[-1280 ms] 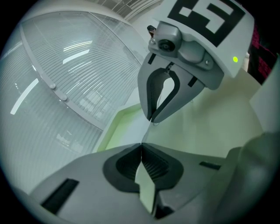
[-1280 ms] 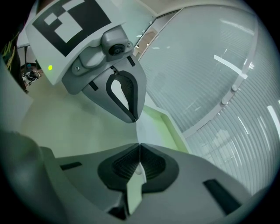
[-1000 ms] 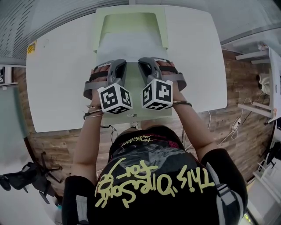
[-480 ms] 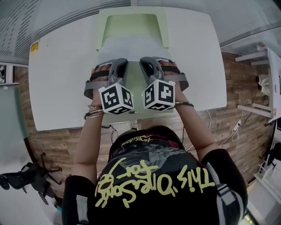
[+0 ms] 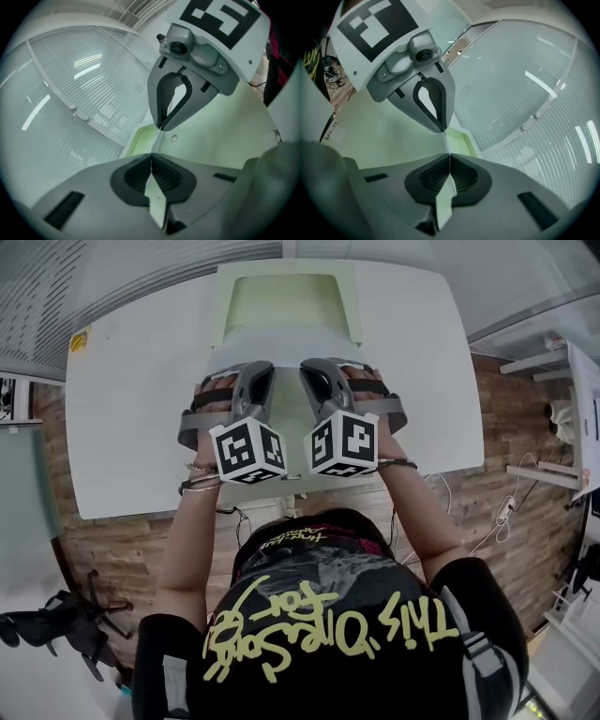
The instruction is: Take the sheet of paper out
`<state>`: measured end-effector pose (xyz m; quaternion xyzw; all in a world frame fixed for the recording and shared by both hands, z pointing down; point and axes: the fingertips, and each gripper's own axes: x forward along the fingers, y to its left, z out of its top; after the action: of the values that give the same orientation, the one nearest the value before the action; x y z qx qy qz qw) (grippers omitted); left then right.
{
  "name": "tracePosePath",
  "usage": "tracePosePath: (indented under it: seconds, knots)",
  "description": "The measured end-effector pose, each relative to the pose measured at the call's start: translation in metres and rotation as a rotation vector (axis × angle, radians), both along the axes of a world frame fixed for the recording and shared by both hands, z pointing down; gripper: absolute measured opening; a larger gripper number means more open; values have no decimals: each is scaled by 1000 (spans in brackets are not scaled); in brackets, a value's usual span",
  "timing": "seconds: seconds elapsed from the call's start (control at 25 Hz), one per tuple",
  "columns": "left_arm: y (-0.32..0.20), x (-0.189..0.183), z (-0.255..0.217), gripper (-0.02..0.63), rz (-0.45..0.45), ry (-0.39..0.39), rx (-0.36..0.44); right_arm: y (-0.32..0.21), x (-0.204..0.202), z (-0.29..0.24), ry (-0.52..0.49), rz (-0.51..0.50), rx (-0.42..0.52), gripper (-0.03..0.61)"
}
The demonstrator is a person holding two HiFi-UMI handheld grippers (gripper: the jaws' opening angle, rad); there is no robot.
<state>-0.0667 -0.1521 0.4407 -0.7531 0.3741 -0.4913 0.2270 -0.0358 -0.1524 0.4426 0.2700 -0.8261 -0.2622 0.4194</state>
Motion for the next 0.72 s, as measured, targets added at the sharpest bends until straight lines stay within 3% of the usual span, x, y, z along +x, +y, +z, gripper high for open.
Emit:
tracePosePath:
  seconds: [0.72]
  knots:
    - [13,-19,-40,9,15,-11,99,14,-19,-45,-6,6,120,9]
